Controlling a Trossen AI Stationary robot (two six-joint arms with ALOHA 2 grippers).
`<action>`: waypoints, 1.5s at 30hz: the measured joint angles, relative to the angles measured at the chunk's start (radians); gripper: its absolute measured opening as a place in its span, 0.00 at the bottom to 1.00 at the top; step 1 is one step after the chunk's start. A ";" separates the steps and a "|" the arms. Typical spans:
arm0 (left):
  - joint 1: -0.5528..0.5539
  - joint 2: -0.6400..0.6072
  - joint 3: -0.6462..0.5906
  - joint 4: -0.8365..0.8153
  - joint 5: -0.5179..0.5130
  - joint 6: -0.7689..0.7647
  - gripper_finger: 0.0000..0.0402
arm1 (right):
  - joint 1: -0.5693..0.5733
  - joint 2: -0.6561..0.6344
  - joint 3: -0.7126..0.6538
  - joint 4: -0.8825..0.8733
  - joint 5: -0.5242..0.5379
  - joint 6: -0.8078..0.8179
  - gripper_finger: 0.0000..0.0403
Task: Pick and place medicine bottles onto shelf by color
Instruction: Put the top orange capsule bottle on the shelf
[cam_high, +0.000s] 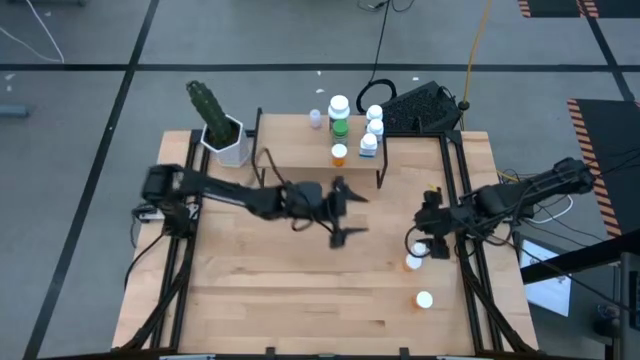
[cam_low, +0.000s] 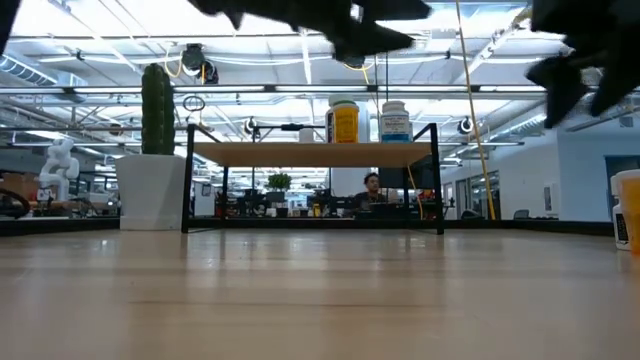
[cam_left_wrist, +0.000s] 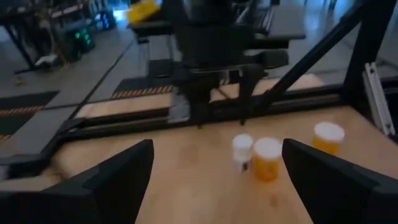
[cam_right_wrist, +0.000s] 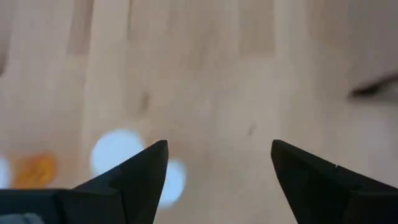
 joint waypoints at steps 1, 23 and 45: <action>-0.012 0.040 0.000 0.066 -0.001 -0.005 0.89 | 0.006 -0.007 -0.001 -0.031 -0.030 0.044 0.70; -0.135 0.813 0.698 0.164 -0.043 -0.065 0.89 | 0.032 -0.025 -0.048 0.092 0.515 0.220 0.65; -0.189 0.934 0.822 0.092 -0.276 -0.188 0.80 | 0.041 -0.024 -0.048 0.546 0.447 -0.078 0.65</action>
